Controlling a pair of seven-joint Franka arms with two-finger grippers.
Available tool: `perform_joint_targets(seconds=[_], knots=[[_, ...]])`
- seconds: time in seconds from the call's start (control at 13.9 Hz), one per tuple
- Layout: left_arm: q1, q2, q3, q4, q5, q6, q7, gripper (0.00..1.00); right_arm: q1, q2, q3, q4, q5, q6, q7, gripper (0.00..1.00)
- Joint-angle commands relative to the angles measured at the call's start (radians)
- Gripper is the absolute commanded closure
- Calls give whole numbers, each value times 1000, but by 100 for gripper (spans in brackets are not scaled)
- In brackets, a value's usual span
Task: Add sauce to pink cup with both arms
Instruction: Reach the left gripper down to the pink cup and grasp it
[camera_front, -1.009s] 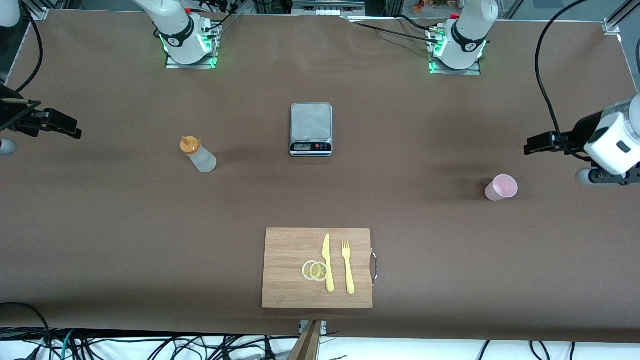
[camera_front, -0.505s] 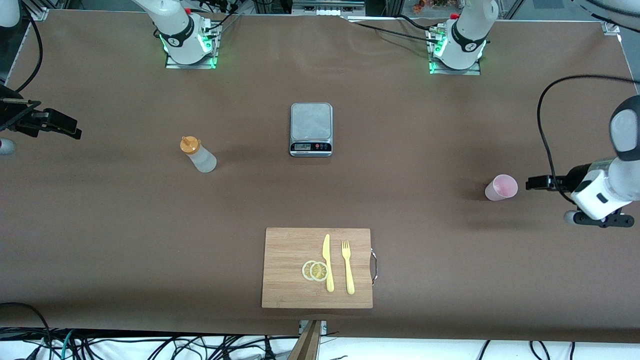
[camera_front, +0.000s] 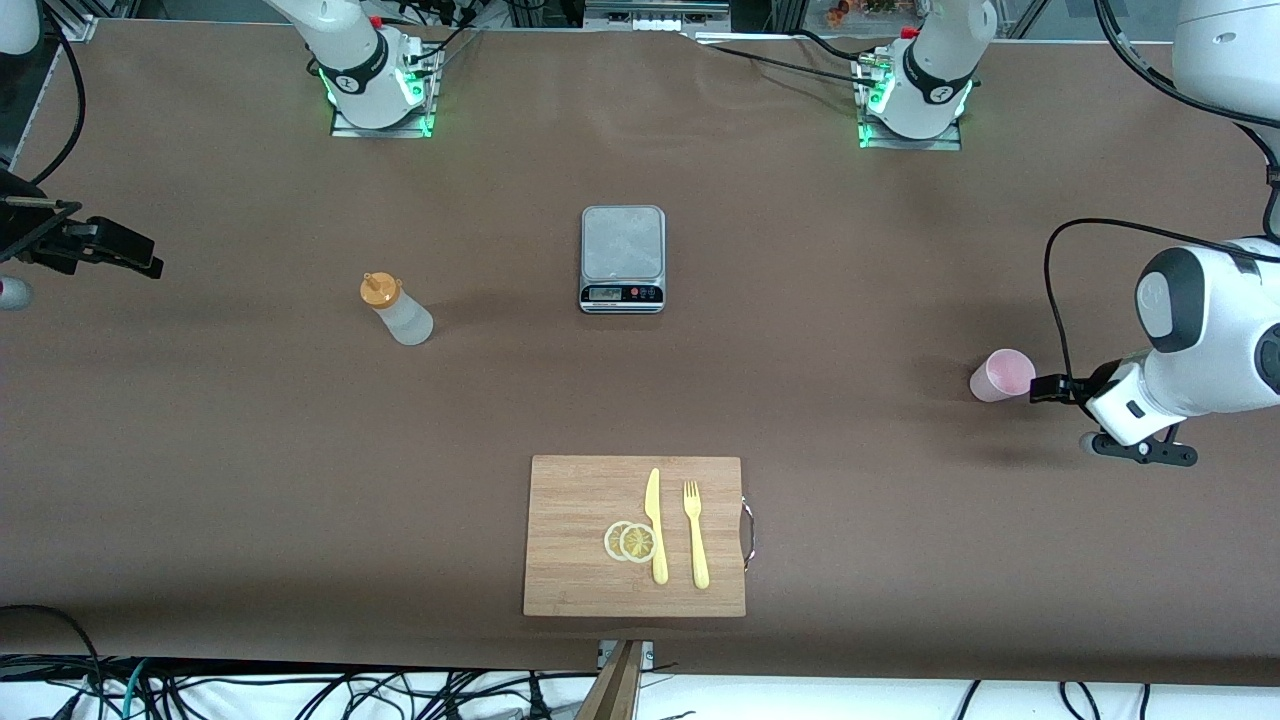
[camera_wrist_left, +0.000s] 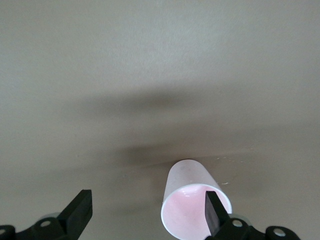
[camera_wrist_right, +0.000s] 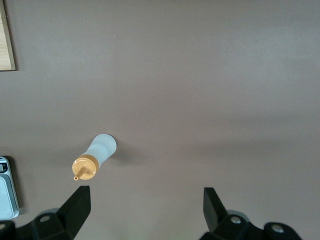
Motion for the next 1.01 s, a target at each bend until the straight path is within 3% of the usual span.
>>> perform_joint_targets(seconds=[0.0,0.65,0.72,0.94], knots=[[6,-26,22,-107,-43,106,52,2,-2,0,0,2,-5,5,-16,0],[-6,-70,42,-232,-98,155,52,7,-2,-2,0,2,-5,5,-14,0],[-9,-70,42,-232,-98,154,50,16,-2,0,0,2,-5,5,-16,0],[-9,-70,42,-230,-98,144,37,80,-2,0,0,2,-5,4,-14,0]])
